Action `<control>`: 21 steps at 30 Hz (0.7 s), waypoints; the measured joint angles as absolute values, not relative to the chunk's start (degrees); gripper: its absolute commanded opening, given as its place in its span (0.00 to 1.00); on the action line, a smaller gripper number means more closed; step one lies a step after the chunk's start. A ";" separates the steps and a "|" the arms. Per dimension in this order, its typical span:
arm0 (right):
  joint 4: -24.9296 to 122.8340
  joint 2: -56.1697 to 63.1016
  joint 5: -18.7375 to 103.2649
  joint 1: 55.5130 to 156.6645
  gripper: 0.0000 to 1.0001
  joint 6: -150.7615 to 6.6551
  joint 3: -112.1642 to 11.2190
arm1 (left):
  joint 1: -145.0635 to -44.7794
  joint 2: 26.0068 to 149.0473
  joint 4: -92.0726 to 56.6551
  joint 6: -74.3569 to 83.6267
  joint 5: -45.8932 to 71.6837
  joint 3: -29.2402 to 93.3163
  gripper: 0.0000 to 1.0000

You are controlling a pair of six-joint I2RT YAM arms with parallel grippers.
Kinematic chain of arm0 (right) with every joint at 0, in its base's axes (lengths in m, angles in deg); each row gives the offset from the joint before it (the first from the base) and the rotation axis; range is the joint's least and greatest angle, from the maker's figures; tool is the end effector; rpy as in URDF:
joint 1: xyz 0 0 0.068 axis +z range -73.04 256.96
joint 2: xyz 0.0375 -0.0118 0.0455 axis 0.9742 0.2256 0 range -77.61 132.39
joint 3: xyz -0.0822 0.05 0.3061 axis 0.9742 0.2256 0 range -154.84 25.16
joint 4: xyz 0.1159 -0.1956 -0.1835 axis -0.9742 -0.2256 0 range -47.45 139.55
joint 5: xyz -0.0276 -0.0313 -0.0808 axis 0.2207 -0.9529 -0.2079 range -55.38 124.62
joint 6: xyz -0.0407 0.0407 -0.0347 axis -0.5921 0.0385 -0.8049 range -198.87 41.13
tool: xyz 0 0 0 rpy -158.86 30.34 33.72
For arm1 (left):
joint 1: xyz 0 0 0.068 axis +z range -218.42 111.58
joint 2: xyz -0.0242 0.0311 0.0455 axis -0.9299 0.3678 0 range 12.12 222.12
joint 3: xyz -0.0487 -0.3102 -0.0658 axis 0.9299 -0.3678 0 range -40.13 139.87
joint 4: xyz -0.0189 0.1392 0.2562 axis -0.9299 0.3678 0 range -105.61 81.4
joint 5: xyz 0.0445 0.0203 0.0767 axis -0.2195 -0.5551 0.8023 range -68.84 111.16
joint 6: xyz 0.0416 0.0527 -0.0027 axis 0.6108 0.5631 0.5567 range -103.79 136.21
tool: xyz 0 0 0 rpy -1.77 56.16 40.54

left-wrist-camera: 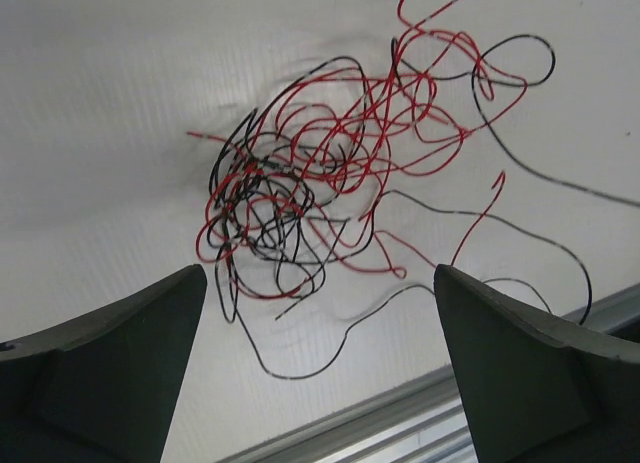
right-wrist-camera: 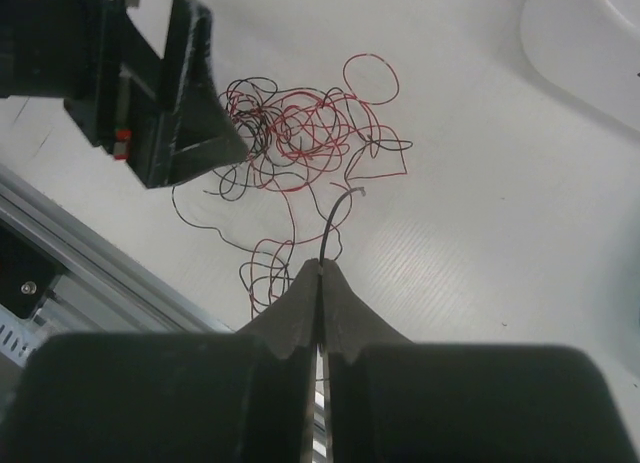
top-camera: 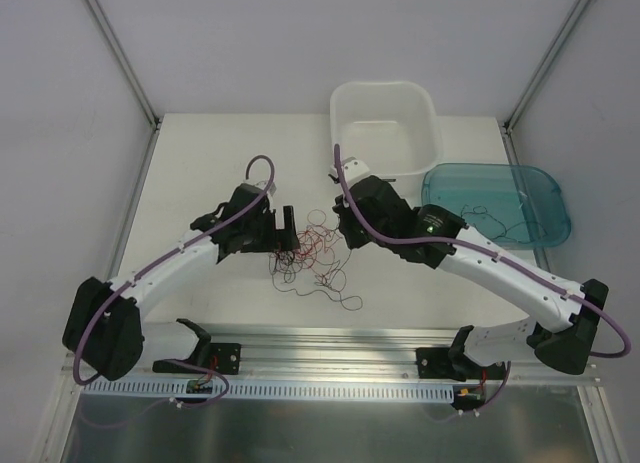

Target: Untangle the cables

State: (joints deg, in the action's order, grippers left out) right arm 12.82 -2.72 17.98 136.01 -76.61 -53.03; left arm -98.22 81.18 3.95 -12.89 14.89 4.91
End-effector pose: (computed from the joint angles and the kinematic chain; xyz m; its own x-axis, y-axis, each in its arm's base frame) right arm 0.1760 0.2635 0.4229 -0.3106 -0.4447 -0.8401 -0.6871 0.7158 -0.1248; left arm 0.2385 -0.1433 0.2602 -0.7963 -0.1012 -0.5964 0.2006 0.8859 -0.4181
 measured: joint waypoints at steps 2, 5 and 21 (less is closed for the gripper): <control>12.82 -2.72 18.22 136.29 0.01 -76.61 -52.62 | -99.47 85.37 3.01 -12.87 16.80 7.75 0.99; 12.86 -2.72 18.50 136.77 0.01 -76.58 -52.09 | -102.38 92.32 1.78 -12.78 19.79 12.05 0.98; 12.29 -6.55 19.44 138.83 0.01 -76.34 -48.94 | -106.97 110.42 0.71 -14.75 33.04 16.97 0.00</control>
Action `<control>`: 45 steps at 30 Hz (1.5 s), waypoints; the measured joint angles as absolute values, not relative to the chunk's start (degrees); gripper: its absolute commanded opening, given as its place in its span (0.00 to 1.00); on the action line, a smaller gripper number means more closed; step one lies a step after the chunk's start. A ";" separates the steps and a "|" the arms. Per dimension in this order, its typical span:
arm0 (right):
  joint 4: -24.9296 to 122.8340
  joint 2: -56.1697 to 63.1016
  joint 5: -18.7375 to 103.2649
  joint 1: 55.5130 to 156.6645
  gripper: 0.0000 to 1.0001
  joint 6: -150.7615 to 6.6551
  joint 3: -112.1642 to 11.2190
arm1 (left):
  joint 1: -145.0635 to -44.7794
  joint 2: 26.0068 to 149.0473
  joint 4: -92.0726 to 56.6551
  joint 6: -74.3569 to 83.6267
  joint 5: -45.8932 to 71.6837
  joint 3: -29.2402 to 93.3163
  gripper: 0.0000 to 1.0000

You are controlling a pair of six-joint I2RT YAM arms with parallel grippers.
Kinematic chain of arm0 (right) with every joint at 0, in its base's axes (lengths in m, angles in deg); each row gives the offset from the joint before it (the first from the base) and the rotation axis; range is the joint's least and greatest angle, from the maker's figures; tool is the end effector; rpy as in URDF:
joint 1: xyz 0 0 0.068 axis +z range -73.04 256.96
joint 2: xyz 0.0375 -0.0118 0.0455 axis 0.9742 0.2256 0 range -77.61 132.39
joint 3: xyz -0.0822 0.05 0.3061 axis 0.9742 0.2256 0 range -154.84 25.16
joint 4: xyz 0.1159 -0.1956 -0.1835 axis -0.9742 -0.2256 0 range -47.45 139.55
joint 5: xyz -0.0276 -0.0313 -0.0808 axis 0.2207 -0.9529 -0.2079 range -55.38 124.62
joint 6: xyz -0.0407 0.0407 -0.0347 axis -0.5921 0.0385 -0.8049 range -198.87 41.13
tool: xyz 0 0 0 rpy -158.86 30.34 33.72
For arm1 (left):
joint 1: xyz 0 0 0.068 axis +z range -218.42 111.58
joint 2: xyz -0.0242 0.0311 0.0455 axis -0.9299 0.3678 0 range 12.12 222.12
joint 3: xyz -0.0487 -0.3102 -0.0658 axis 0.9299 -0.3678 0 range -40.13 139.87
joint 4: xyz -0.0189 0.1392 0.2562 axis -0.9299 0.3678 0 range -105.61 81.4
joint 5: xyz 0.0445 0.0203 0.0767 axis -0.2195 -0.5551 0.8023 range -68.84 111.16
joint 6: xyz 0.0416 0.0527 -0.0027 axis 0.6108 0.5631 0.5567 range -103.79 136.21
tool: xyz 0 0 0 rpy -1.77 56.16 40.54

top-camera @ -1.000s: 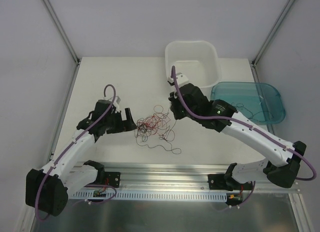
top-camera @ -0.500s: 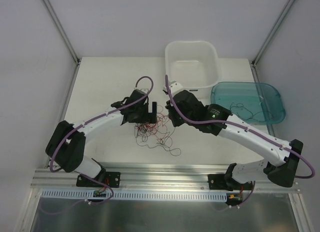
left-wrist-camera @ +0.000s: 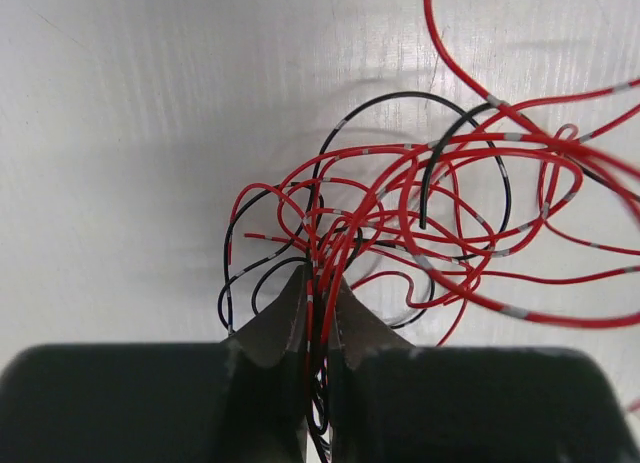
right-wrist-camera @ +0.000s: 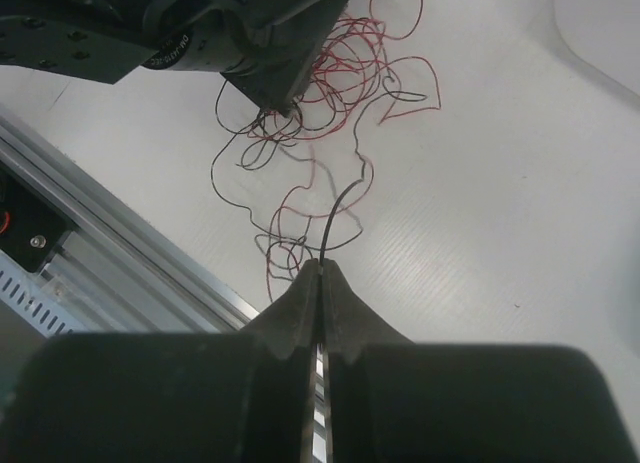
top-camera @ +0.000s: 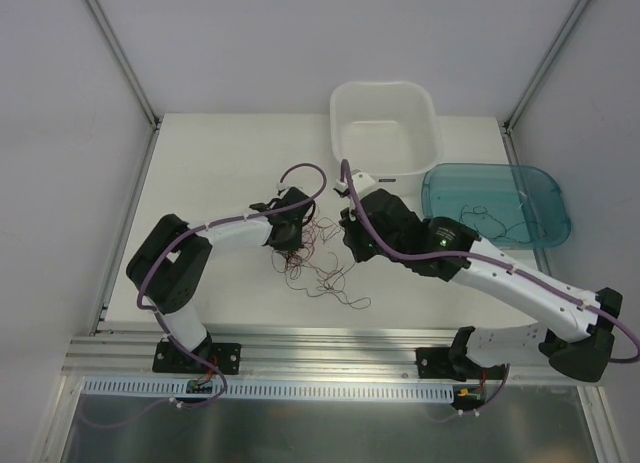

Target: Untangle the cables

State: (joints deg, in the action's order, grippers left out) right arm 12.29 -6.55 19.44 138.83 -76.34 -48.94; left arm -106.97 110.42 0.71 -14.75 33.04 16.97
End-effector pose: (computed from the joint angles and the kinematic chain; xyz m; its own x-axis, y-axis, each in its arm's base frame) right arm 0.1521 0.2545 0.4138 -0.2979 -0.4670 -0.8326 -0.7366 0.6672 -0.1107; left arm 0.3053 -0.2291 0.1792 -0.8349 0.0215 -0.5499 0.1093 0.9858 -0.1274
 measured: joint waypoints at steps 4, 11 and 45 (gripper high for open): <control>9.01 -11.81 15.68 138.78 0.01 -76.34 -48.84 | -105.22 110.01 0.80 -14.64 33.95 16.77 0.00; 0.60 -21.96 8.03 136.80 0.00 -76.61 -51.15 | -91.03 102.42 5.24 -14.16 34.68 12.86 0.00; 4.84 -10.09 15.92 123.75 0.56 -72.17 -35.35 | -76.21 76.59 15.25 -3.62 12.21 3.20 0.07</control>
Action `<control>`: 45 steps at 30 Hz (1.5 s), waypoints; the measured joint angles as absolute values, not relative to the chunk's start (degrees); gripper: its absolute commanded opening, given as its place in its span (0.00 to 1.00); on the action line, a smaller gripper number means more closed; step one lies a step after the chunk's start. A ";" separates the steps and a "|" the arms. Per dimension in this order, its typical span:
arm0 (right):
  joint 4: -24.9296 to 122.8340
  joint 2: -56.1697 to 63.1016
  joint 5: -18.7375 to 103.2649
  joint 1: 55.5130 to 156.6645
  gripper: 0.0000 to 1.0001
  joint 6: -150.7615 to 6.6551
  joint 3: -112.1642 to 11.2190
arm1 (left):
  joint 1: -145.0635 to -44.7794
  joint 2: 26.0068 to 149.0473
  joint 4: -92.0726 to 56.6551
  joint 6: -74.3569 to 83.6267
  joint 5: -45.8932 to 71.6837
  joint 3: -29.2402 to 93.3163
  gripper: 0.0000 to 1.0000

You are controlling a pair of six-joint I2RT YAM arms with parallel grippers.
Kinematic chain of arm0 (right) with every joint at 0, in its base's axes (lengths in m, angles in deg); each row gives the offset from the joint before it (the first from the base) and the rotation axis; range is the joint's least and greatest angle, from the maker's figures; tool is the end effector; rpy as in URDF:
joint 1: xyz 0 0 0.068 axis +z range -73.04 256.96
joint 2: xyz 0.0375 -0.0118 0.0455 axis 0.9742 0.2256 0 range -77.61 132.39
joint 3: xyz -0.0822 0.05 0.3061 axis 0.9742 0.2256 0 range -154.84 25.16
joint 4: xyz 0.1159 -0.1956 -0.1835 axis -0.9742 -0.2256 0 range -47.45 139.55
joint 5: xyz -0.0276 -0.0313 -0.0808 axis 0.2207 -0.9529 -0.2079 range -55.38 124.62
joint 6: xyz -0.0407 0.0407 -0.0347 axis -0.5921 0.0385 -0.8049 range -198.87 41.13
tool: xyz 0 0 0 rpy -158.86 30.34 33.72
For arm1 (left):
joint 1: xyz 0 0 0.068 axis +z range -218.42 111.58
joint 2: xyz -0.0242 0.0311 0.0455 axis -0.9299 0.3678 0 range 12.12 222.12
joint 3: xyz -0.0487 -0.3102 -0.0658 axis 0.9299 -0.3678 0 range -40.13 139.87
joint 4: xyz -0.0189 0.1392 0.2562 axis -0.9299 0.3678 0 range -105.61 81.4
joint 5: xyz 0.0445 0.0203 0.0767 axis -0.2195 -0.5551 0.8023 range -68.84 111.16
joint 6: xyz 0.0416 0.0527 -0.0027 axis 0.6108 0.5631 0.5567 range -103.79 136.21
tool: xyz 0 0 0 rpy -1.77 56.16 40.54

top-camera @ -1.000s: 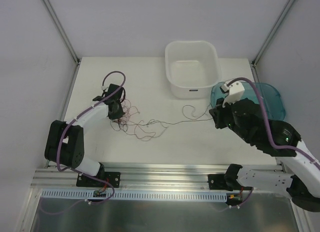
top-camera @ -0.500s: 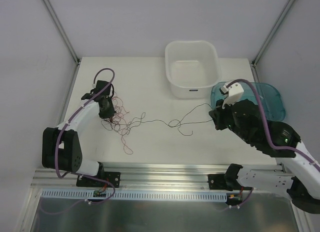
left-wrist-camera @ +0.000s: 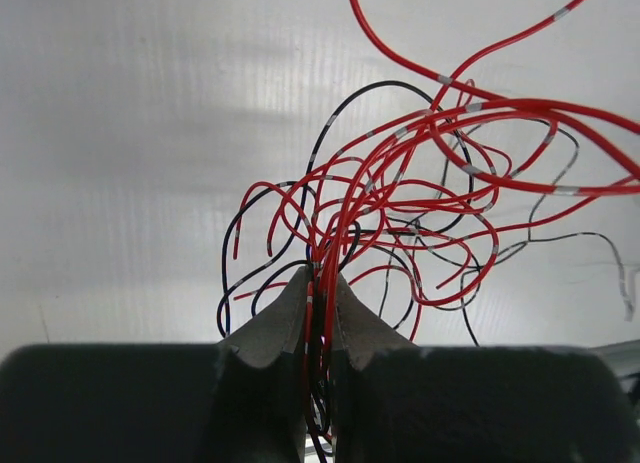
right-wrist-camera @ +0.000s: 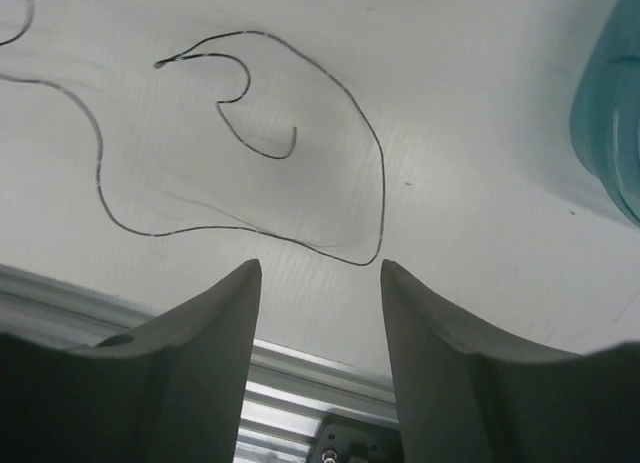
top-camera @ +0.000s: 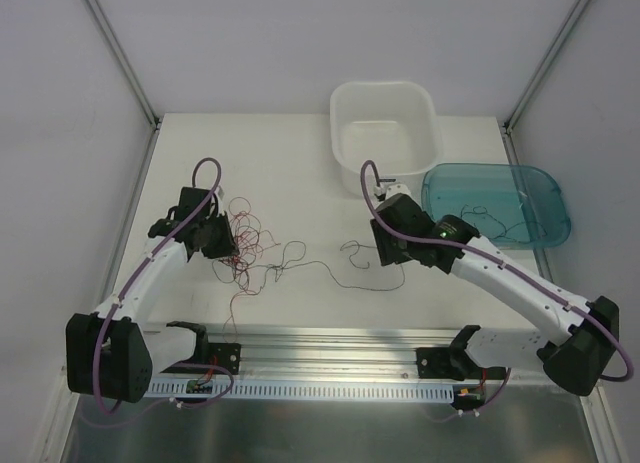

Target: Untangle the cables

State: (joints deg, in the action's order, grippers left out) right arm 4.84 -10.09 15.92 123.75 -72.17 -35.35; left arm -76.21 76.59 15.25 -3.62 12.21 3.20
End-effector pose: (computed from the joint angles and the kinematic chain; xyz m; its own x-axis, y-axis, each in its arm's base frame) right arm 0.1908 0.1778 0.3308 -0.5985 -0.4757 -0.6446 -0.4879 0.8546 -0.1777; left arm 0.2403 -0.0412 0.2520 -0.8120 -0.2272 -0.5376 -0.0497 0.9447 -0.3242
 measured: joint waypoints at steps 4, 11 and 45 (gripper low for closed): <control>8.64 -7.51 20.16 129.67 0.59 -75.99 -38.72 | -76.21 76.59 13.96 -3.60 9.12 3.05 0.08; 24.49 -0.25 36.73 135.64 0.62 -83.42 -41.69 | -76.21 76.59 12.65 -3.40 6.59 3.05 0.07; 36.86 25.78 57.30 139.07 0.01 -94.38 -51.33 | -76.21 76.06 12.03 -2.44 7.35 3.05 0.20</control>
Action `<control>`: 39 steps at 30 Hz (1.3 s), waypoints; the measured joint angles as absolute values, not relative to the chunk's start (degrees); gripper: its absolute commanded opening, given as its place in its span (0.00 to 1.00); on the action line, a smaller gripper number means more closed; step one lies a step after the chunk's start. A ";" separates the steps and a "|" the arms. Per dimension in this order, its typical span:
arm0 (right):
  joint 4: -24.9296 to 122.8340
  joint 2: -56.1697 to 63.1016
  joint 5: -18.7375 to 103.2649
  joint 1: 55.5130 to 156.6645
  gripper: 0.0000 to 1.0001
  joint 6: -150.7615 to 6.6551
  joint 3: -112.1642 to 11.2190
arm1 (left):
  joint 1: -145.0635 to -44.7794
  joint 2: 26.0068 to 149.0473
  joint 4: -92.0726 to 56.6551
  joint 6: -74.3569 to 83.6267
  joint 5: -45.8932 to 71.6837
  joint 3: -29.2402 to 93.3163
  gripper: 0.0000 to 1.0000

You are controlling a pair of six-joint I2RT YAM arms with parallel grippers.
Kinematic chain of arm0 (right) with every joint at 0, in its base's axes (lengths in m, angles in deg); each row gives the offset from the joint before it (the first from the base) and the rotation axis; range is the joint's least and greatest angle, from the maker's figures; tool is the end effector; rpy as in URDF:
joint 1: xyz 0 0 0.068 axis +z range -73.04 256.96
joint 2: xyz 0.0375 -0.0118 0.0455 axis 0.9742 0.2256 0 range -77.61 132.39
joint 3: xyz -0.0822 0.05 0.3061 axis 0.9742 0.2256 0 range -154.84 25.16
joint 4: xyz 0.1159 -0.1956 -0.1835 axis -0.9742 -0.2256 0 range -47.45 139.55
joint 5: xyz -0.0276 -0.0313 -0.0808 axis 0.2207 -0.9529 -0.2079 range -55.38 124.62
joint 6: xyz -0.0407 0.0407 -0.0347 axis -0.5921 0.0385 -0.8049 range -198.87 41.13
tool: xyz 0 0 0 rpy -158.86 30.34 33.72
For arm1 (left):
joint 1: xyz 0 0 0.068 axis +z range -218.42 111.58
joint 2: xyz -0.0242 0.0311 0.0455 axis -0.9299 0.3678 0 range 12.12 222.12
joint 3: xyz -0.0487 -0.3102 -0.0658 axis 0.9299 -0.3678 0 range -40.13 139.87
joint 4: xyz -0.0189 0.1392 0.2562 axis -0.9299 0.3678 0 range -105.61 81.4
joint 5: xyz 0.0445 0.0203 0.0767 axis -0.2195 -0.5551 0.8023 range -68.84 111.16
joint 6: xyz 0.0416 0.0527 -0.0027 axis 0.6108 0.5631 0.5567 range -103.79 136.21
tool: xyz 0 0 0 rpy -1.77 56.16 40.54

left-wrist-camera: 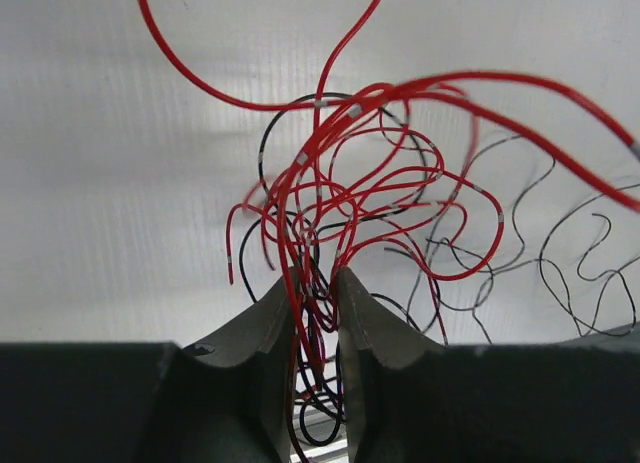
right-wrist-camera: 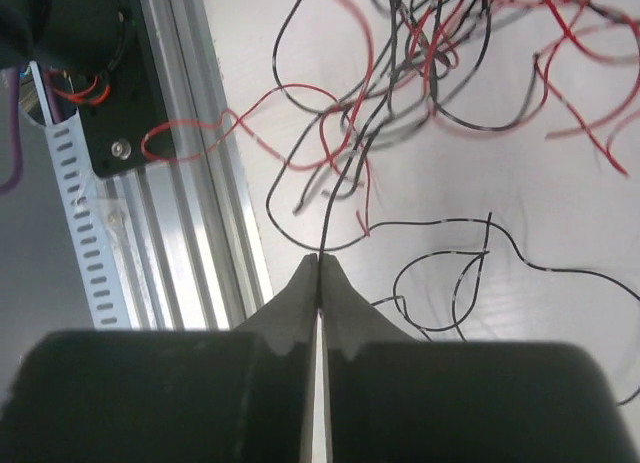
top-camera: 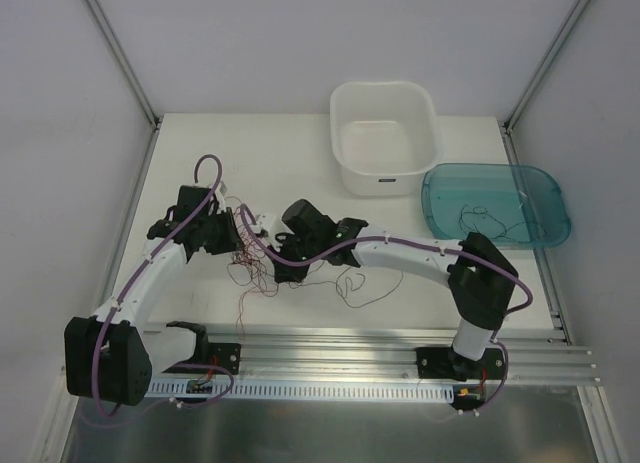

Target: Untangle the cables

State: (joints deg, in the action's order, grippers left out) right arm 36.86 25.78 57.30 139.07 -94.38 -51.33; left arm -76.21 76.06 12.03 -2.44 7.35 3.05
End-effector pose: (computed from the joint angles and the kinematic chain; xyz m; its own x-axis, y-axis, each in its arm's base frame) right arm 0.1981 0.4182 0.2676 -0.0319 -0.5880 -0.8082 -0.9995 0.0121 0.0307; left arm 0.2429 -0.0461 0.2584 -0.7942 -0.2049 -0.5720 0.0365 0.9237 -0.3815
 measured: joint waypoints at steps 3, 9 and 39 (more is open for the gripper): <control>35.68 20.62 56.62 139.07 0.01 -94.44 -47.57 | -76.19 75.23 12.05 -2.75 9.58 3.05 0.19; 33.32 8.67 53.08 139.07 0.01 -94.44 -42.06 | -75.80 74.27 12.10 -3.71 13.93 3.05 0.16; 14.28 -20.93 27.51 123.44 0.01 -96.26 -59.70 | -72.04 78.38 16.08 -4.36 29.32 3.13 0.00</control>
